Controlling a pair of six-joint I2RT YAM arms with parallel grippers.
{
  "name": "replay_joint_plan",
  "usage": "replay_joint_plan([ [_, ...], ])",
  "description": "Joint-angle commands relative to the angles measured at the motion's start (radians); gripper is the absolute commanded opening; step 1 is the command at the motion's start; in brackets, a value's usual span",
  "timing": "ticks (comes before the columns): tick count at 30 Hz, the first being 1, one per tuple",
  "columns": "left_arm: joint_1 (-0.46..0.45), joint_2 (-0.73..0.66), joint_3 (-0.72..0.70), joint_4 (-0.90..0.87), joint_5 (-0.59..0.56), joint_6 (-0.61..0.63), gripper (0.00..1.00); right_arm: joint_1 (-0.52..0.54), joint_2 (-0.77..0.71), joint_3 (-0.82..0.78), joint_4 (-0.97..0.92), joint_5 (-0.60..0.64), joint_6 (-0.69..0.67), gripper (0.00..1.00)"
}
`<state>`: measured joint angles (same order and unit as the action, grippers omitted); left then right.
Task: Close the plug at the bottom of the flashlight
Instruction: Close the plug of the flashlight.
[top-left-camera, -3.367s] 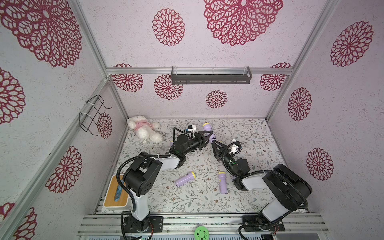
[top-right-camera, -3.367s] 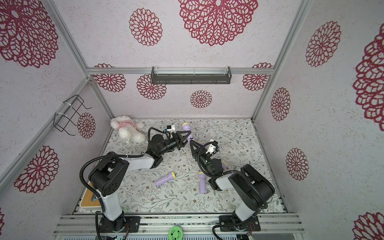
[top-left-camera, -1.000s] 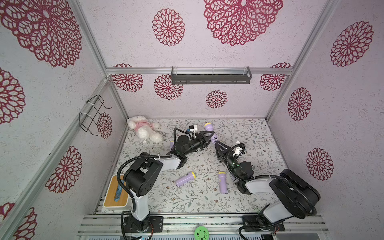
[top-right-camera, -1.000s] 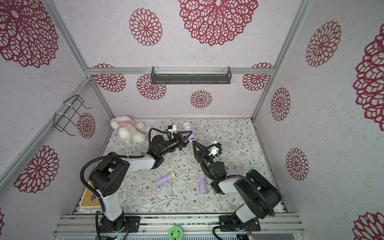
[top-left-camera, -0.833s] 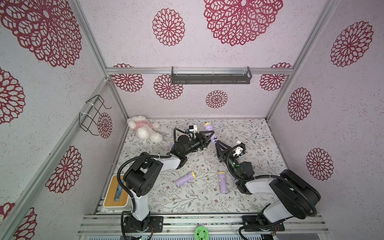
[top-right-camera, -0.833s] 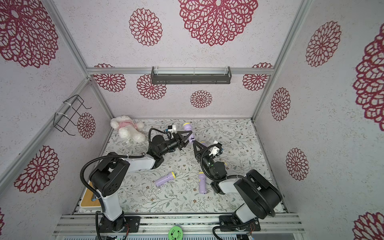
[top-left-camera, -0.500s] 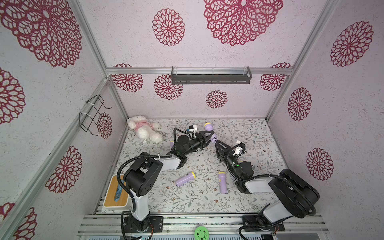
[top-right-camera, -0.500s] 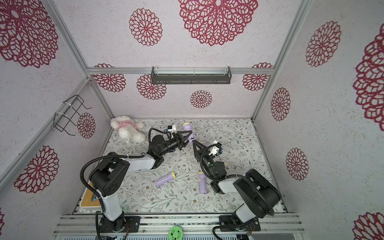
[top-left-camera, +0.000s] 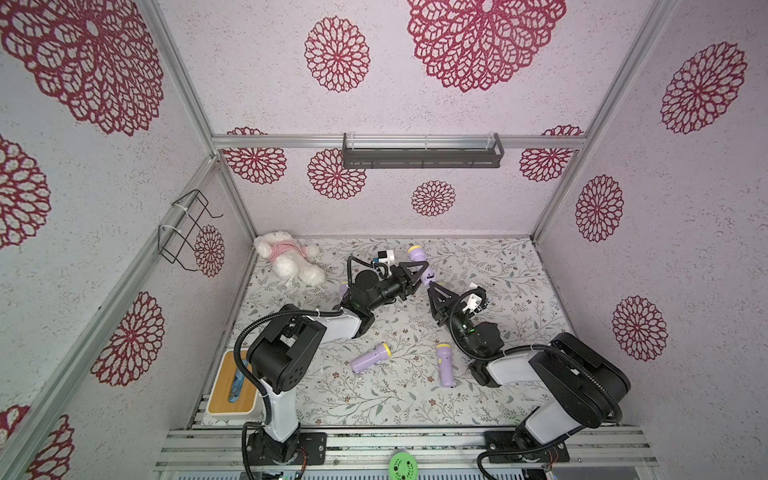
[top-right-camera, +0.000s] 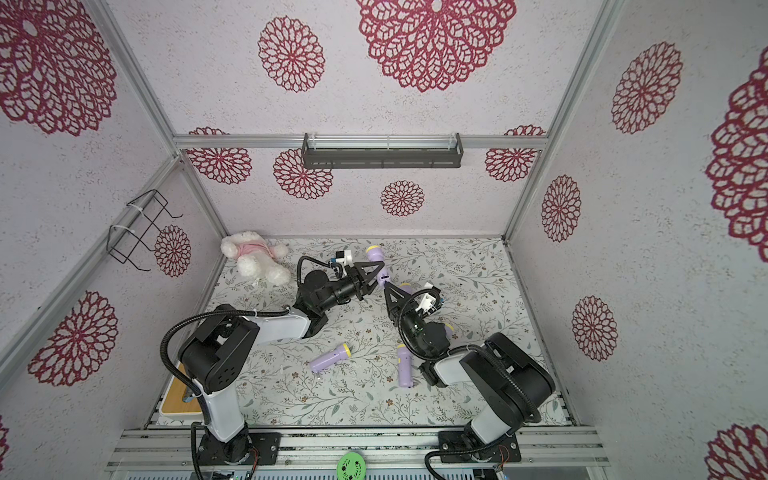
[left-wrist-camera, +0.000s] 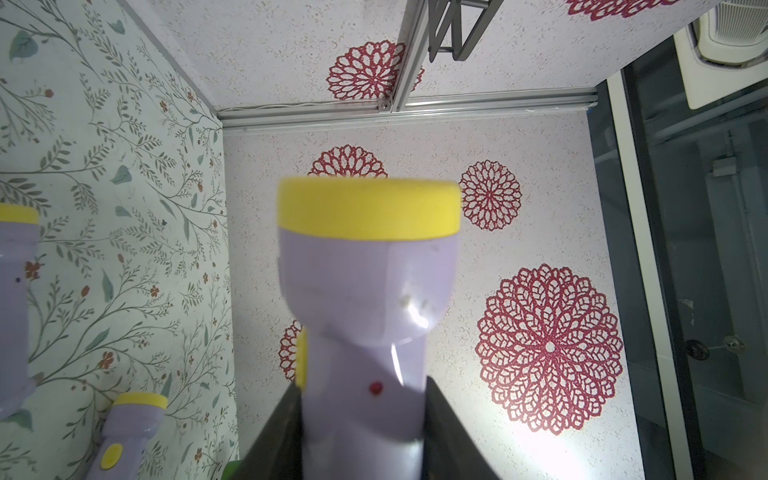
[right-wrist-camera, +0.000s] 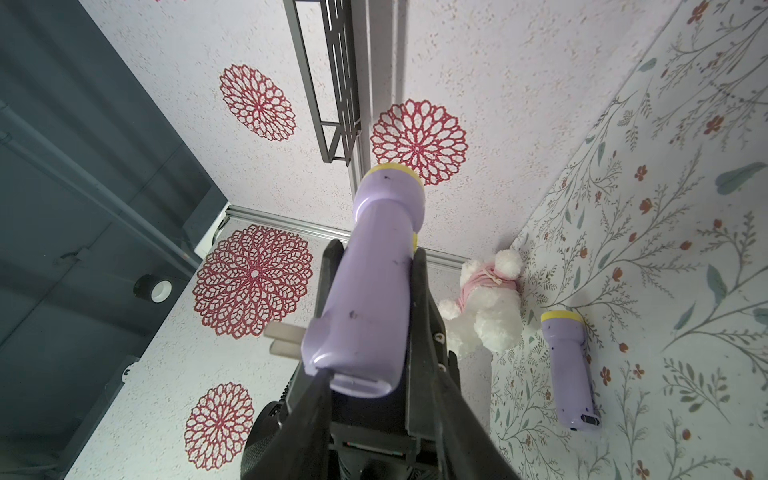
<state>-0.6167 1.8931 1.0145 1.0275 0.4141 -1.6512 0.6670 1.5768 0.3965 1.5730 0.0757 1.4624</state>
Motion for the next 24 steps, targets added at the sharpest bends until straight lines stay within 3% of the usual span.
replay_joint_plan([
  [1,-0.008,0.001,-0.011,0.056,0.008,-0.017,0.0,0.006,-0.003,0.034,0.114,0.011,-0.005,0.41],
  [24,-0.023,0.0,-0.009,0.05,-0.003,-0.011,0.0,0.008,-0.029,0.023,0.114,0.014,-0.024,0.41],
])
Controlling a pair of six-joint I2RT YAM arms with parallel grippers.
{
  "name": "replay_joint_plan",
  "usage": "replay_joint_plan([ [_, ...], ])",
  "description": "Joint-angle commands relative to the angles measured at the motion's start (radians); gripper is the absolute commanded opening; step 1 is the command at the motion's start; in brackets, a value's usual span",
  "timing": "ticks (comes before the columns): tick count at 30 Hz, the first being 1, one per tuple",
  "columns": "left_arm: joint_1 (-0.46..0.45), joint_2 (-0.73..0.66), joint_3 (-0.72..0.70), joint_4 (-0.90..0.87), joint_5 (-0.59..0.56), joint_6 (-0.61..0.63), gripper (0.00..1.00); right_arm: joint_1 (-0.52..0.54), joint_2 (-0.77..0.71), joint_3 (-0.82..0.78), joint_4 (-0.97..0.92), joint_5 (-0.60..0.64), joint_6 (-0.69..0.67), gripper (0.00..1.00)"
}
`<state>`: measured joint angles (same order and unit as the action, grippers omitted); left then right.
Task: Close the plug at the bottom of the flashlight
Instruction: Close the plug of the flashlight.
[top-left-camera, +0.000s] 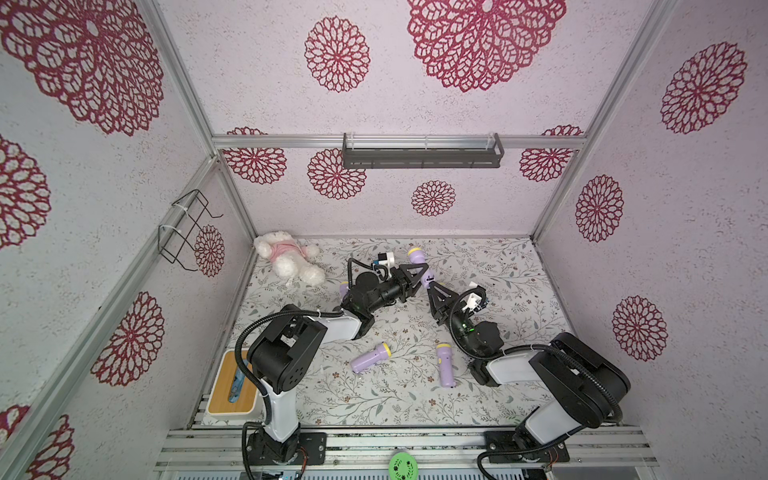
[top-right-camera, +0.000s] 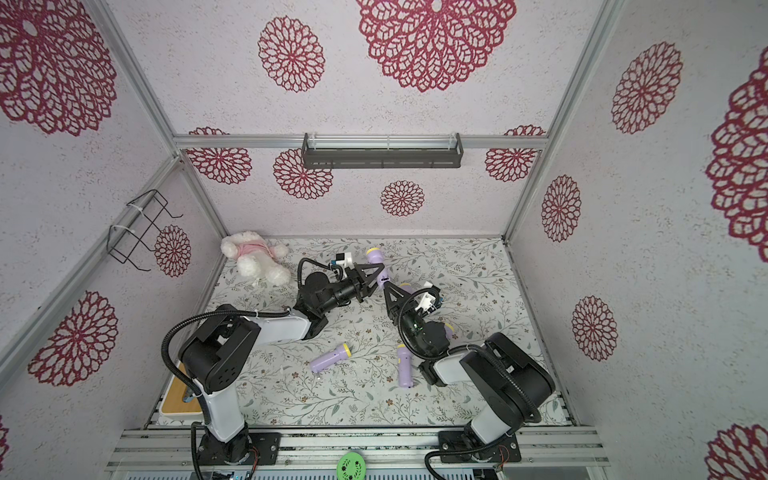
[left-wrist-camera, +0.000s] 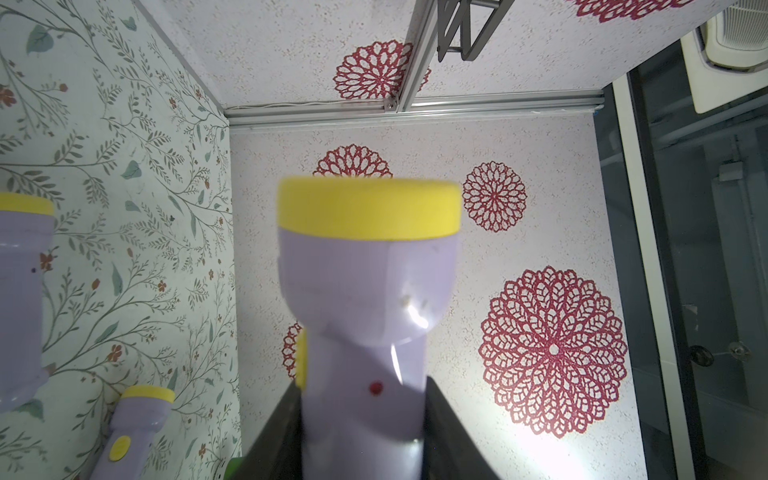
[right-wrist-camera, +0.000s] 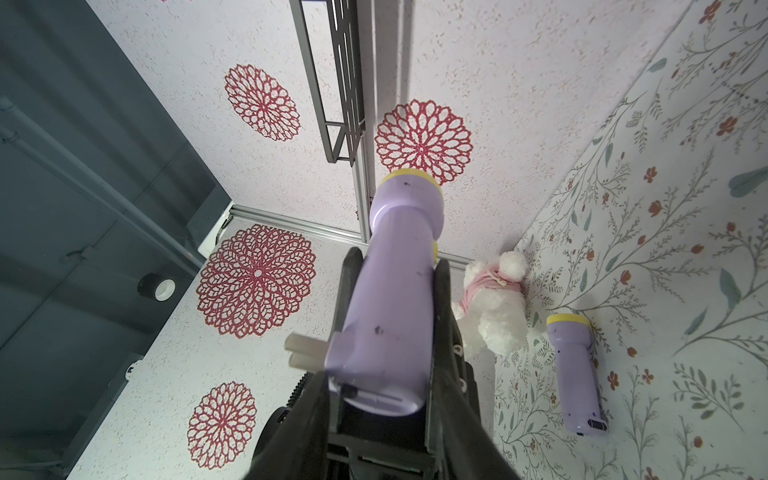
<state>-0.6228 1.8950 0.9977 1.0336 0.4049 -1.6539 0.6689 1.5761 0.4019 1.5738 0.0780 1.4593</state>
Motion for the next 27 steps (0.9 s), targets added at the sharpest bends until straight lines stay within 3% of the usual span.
replay_joint_plan([
  [1,-0.02,-0.001,0.008,0.044,0.003,-0.008,0.0,0.006,-0.03,0.02,0.114,0.01,-0.022,0.4],
  [27,-0.031,0.0,0.013,0.065,0.002,-0.018,0.0,0.008,-0.036,0.012,0.114,0.021,-0.019,0.35],
])
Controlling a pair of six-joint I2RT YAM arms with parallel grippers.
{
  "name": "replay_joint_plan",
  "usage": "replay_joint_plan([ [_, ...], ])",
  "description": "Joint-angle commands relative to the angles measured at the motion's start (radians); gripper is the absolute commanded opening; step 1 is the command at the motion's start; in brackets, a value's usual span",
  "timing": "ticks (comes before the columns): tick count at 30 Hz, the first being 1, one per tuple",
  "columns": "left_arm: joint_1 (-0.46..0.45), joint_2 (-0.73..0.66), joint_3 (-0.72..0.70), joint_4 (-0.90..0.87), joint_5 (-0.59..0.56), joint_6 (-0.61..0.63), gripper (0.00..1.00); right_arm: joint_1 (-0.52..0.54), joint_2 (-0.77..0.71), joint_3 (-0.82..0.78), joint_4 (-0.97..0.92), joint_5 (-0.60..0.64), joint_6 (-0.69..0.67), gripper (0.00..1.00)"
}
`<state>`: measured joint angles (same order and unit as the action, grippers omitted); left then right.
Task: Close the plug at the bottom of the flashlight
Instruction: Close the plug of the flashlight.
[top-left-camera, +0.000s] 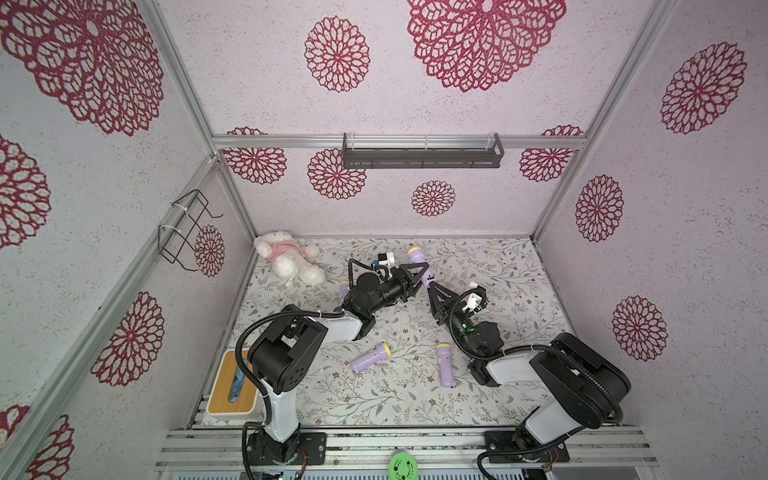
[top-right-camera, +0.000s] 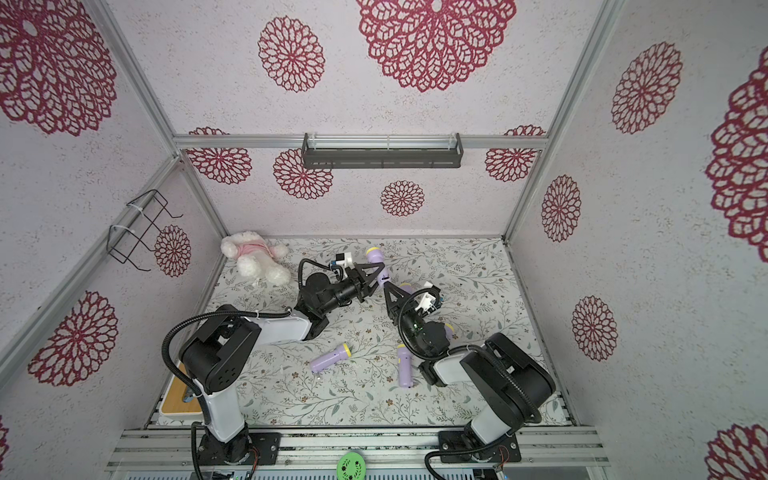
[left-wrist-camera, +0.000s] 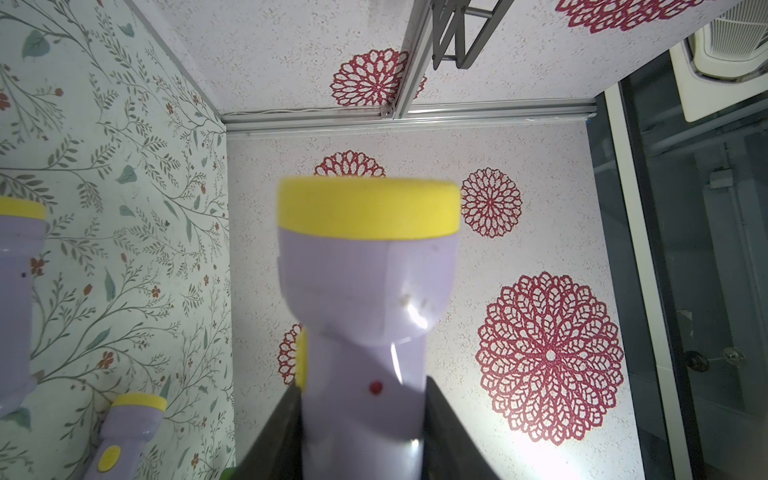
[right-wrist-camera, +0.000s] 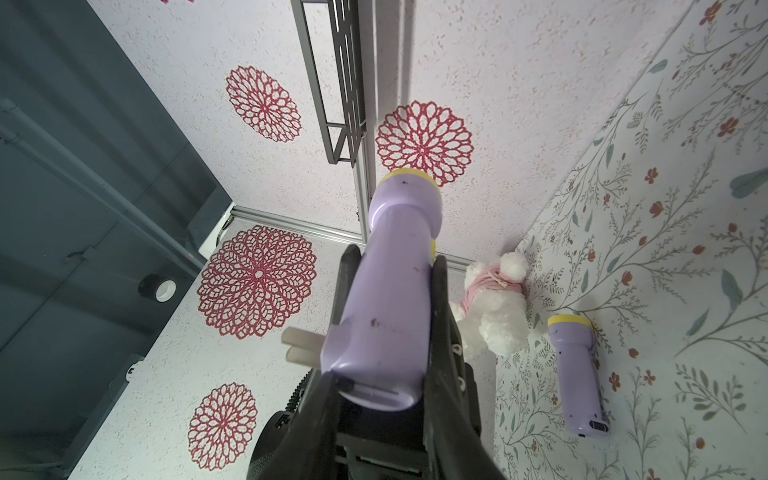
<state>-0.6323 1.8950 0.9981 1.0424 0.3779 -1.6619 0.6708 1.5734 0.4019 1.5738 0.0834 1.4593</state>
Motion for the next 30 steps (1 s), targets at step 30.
replay_joint_plan([
  [30,-0.019,-0.013,-0.002,0.081,0.02,-0.015,0.0,0.007,-0.049,-0.002,0.114,0.02,-0.008,0.36],
])
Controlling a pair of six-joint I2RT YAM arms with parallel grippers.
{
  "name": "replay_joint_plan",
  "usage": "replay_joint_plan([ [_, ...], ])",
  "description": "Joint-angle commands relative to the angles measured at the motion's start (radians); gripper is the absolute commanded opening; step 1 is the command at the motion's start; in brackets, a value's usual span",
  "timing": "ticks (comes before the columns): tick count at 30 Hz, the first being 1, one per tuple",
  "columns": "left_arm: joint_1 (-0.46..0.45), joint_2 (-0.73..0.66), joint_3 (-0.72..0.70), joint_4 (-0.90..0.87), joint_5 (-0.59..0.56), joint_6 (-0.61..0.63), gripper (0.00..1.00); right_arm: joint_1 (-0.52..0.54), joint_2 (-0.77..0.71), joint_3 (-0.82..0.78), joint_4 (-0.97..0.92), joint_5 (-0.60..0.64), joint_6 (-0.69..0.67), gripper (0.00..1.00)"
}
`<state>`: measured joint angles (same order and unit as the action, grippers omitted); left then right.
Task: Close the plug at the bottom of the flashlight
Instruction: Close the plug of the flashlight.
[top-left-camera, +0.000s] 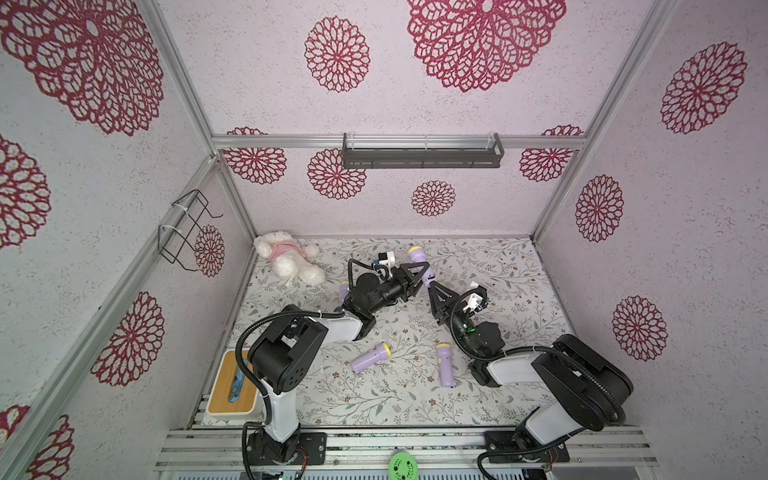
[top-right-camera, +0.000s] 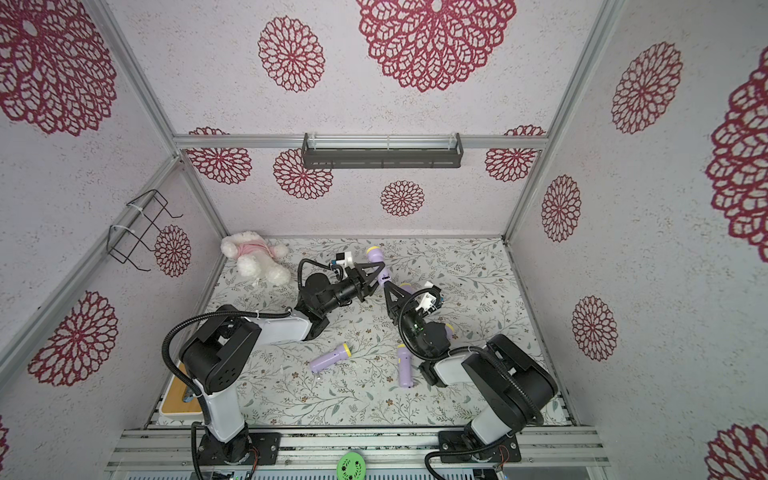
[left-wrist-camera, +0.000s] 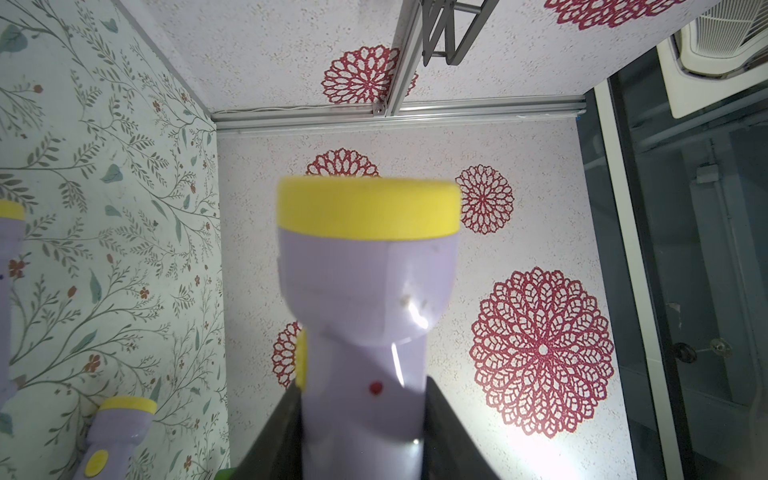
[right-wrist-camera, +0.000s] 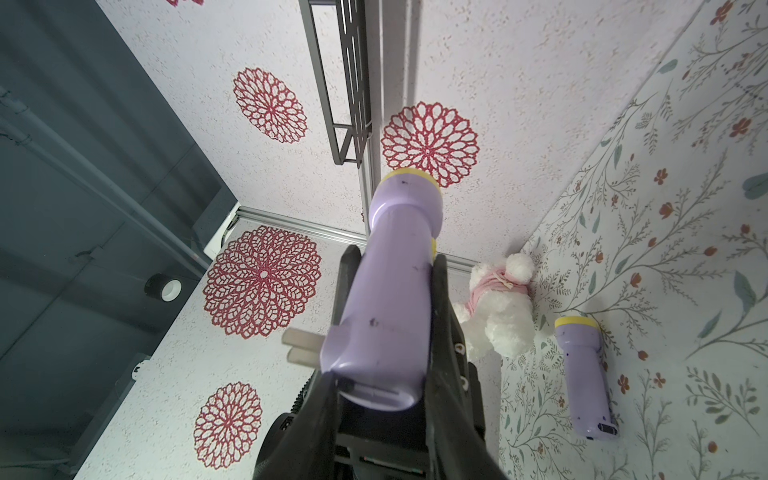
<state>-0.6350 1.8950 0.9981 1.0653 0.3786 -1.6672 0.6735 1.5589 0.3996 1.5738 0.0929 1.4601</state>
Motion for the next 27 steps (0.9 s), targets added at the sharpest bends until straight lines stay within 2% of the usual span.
replay_joint_plan([
  [1,-0.017,-0.014,-0.004,0.057,0.018,-0.01,0.0,0.005,-0.036,0.002,0.114,0.01,-0.009,0.36],
  [27,-0.019,-0.033,-0.007,0.05,0.02,-0.008,0.0,0.008,-0.033,0.004,0.114,0.022,-0.008,0.26],
])
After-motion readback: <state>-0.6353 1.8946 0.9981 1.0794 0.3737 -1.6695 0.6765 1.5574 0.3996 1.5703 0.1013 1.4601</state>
